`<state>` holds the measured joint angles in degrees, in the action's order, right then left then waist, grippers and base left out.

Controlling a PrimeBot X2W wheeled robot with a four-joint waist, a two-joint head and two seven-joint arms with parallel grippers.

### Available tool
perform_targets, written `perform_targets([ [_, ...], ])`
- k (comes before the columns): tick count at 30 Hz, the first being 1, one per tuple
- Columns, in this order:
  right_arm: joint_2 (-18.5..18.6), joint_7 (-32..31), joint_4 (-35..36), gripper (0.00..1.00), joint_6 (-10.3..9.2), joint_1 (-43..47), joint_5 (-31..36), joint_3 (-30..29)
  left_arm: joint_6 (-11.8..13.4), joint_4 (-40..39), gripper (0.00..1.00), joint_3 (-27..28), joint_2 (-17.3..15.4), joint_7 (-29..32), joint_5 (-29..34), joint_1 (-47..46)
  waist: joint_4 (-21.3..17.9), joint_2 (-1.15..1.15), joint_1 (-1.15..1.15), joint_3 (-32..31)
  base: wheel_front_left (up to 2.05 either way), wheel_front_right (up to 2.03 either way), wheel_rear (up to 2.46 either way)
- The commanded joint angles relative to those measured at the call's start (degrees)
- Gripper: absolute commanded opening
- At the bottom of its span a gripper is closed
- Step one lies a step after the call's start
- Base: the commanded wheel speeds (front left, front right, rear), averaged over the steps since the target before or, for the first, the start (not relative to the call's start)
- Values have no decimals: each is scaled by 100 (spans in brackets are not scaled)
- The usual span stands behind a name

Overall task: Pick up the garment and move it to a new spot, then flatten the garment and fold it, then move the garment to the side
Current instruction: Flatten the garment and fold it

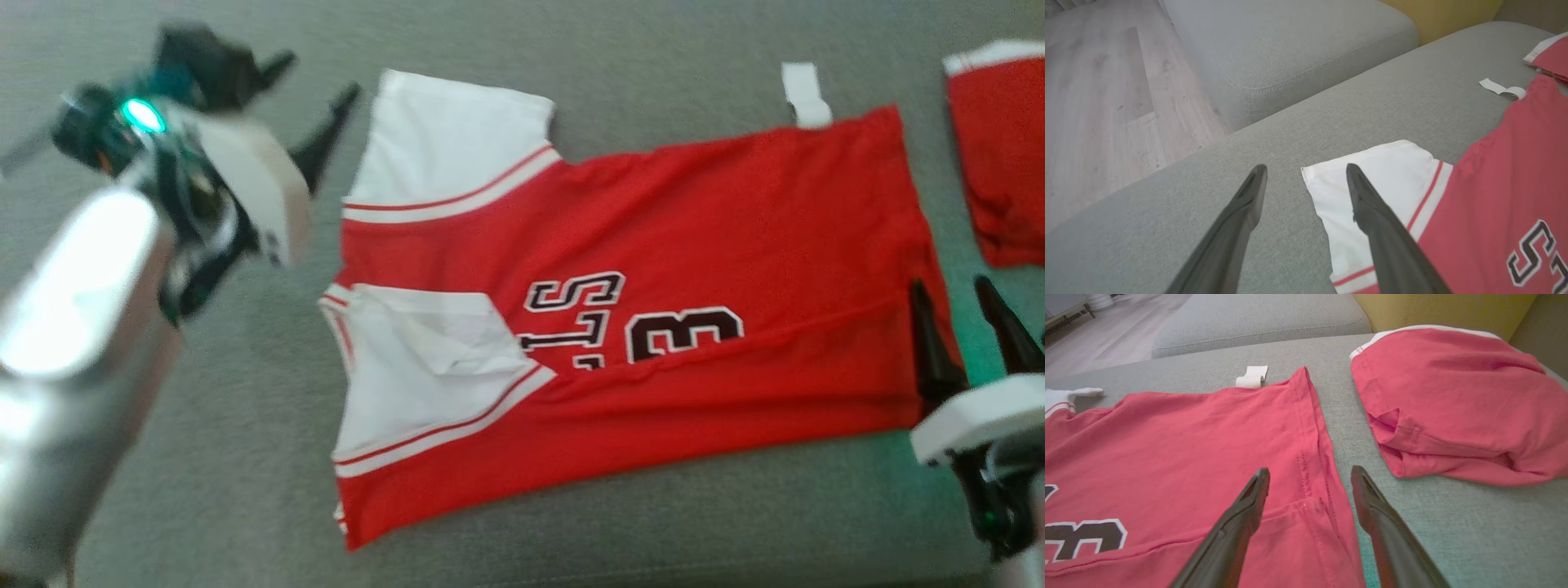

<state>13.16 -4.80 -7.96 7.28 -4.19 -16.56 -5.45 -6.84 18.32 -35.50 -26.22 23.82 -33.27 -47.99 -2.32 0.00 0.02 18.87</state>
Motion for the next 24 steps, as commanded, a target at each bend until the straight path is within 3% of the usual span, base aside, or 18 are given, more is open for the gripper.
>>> perform_targets([
  [1, 76, 23, 196, 100, 21, -93, 20, 115, -28, -6, 100, 163, -132, 121, -88, -390, -309, 0, -2, 300, 0, 0, 0],
  [6, -49, 132, 87, 100, 21, -334, -11, 309, -61, 857, 100, -219, -149, 699, -450, -1213, -663, 0, -2, 644, 0, 0, 0],
  [13, -166, 384, -85, 100, 21, -557, -61, 435, -63, 1673, 100, -721, -504, 820, -631, -1772, -1008, 0, -2, 995, 0, 0, 0],
  [19, -186, 515, -231, 100, 21, -604, -88, 436, -64, 1937, 100, -1052, -616, 902, -805, -1853, -1053, 0, -2, 1077, 0, 0, 0],
  [20, -182, 531, -257, 100, 21, -616, -95, 436, -64, 1953, 78, -1113, -630, 894, -852, -1859, -1049, 0, -2, 1082, 0, 0, 0],
  [21, -181, 537, -277, 100, 21, -632, -102, 436, -64, 1956, 14, -1168, -635, 887, -931, -1860, -1042, 0, -2, 1084, 0, 0, 0],
  [22, -174, 539, -294, 100, 21, -656, -111, 432, -64, 1943, 0, -1212, -628, 877, -1040, -1854, -1028, 0, -2, 1079, 0, 0, 0],
  [24, -100, 527, -303, 100, 21, -754, -129, 447, -64, 1849, 0, -1345, -638, 785, -1291, -1890, -962, 0, -2, 1038, 0, 0, 0],
])
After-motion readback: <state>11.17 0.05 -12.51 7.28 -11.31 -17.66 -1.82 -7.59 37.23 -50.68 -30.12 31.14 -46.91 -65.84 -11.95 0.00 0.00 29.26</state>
